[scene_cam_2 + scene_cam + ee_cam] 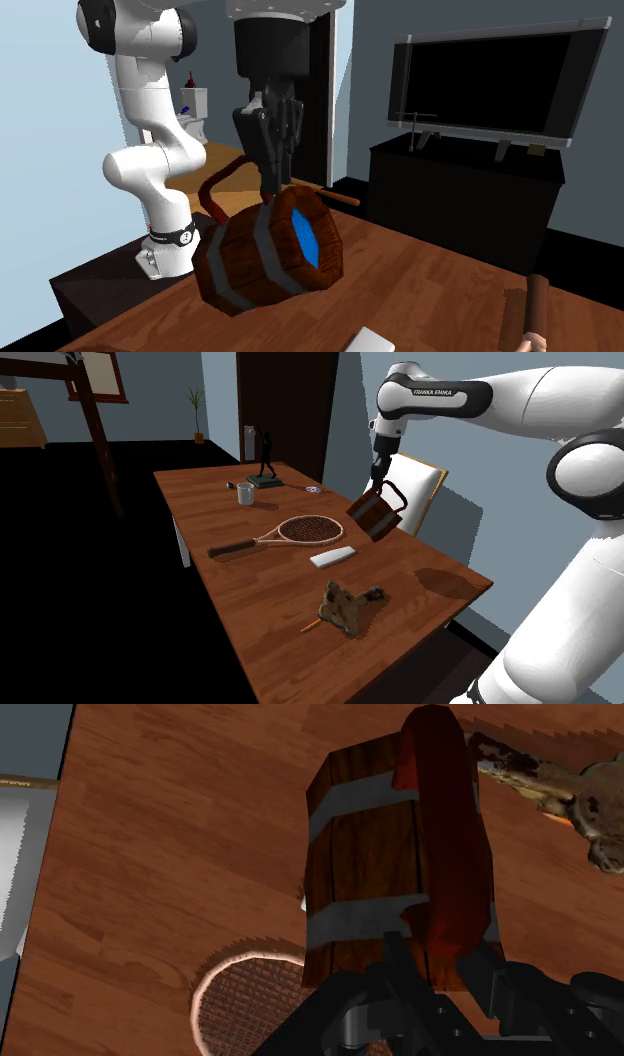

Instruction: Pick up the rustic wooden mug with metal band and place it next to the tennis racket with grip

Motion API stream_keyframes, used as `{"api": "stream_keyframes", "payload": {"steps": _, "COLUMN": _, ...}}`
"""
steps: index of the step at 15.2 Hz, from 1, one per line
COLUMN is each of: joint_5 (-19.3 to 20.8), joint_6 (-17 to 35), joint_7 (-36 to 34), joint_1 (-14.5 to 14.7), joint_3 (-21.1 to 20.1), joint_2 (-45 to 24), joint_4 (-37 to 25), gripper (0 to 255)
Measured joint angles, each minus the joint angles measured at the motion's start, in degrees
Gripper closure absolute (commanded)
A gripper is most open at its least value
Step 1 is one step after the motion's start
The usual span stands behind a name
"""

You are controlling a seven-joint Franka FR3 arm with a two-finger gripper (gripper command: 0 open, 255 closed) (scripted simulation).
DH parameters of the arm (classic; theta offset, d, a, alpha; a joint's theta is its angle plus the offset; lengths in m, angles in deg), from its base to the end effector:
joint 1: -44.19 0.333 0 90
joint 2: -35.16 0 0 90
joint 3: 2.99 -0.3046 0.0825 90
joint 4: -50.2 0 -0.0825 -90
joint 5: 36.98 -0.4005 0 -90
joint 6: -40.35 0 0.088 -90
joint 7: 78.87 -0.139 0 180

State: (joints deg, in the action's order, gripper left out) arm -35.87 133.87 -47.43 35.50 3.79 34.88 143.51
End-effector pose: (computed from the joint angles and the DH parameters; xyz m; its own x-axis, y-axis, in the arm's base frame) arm 0.5551 -0.1562 0.5554 0.9610 0.2762 -0.0114 0.2763 -0.9609 0.0164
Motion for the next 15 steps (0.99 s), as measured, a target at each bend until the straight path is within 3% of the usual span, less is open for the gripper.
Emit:
{"api": "stream_keyframes", "payload": {"steps": 7, "joint_5": -2.0, "joint_6": -2.8, "joint_7": 8.9, "joint_1": -5.1, "joint_3": 4.0, "joint_2": -10.5, "joint_4": -13.3, "gripper": 255}}
{"api": "stream_keyframes", "payload": {"steps": 15, "joint_5": -6.3, "joint_6": -11.3, "joint_7": 16.6, "joint_1": -13.0, "joint_3": 5.9, "joint_2": -29.1, "joint_4": -40.2, "gripper": 255}}
